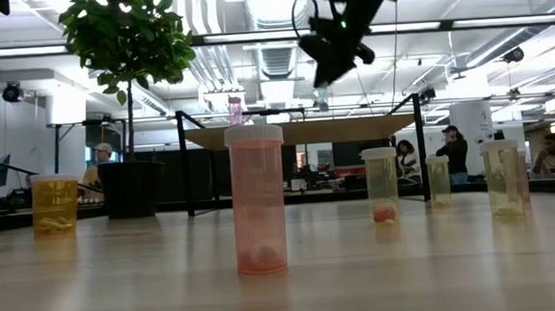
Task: Pick and place medicine bottles onto shelf by color
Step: Put the blue pill bottle on the shelf, then put the orange pill bottle on the shelf
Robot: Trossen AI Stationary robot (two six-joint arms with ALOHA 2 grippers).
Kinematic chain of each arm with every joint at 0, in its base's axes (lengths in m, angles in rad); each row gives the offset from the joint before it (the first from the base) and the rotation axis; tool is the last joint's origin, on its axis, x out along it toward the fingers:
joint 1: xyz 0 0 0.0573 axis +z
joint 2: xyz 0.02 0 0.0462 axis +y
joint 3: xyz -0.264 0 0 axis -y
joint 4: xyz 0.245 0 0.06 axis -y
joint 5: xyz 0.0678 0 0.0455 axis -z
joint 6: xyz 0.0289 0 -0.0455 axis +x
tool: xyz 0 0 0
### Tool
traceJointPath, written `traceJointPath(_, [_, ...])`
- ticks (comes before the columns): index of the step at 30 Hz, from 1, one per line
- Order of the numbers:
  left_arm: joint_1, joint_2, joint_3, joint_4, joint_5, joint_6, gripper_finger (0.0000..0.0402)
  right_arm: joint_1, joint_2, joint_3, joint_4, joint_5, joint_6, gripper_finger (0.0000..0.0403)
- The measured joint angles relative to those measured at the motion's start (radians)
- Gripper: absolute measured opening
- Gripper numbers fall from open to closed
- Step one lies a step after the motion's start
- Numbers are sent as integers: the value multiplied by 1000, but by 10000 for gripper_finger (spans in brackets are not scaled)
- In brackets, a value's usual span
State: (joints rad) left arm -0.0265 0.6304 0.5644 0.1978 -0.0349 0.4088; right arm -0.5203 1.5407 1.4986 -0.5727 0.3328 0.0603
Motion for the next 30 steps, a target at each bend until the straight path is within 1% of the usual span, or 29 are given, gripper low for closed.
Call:
traceJointPath(4, [0, -1, 0, 0, -1, 0, 190, -39, 23, -1, -17, 0, 19, 110])
traceJointPath(7, [0, 1, 0, 0, -1, 0, 190, -46, 27, -5, 33, 4, 31, 110])
traceJointPath(12, [0, 2, 0, -6, -1, 15, 190, -43, 33, -43, 113, 7, 71, 110])
traceJointPath(19, [0, 3, 0, -6, -1, 17, 190, -10, 32, -113, 203, 7, 45, 110])
traceJointPath(22, [0, 3, 0, -6, -1, 17, 190, -3, 30, -122, 226, 7, 43, 112])
traceJointPath(26, [0, 4, 0, -5, -1, 17, 190, -4, 29, -123, 227, 8, 44, 131])
traceJointPath(30, [0, 4, 0, -5, 0, 17, 190, -3, 29, -123, 224, 8, 36, 167])
